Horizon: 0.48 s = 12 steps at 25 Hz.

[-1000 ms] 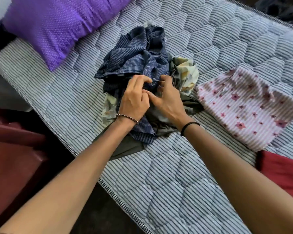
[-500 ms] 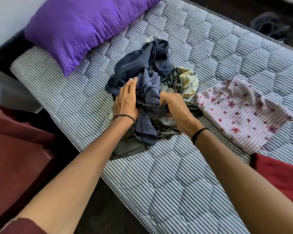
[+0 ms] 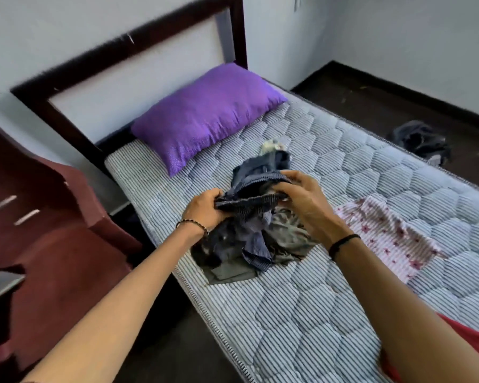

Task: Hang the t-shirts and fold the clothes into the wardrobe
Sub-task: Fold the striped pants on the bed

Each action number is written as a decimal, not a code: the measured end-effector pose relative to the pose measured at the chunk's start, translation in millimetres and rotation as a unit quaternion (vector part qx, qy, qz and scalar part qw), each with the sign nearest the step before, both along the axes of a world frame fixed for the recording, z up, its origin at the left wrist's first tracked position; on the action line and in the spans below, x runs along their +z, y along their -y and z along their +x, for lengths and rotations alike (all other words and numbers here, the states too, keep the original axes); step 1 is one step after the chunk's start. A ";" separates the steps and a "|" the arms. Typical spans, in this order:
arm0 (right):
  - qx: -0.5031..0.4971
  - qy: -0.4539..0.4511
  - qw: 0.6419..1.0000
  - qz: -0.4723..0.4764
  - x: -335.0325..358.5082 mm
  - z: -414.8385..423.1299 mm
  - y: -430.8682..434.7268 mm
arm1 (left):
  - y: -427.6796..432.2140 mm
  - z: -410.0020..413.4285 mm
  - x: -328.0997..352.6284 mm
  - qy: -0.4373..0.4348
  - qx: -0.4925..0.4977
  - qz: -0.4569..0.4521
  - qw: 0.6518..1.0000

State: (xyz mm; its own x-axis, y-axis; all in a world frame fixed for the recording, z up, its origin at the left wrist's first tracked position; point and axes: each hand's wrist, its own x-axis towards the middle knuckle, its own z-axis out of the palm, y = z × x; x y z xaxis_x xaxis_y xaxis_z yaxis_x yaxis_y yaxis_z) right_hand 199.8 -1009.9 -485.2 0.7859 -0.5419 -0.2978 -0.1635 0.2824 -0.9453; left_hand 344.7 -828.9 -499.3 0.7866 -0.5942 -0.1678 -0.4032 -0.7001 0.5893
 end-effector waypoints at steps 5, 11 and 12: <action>-0.003 0.037 0.999 -0.030 85.9 10.3 -15.1 | -47.8 -16.1 92.3 0.007 -0.060 -0.023 0.998; 0.014 0.065 0.994 -0.091 178.1 22.9 -29.5 | -93.1 -35.0 193.2 0.041 -0.025 -0.106 0.993; 0.020 0.067 0.992 -0.109 194.1 25.2 -31.3 | -100.4 -38.4 209.0 0.056 -0.023 -0.122 0.991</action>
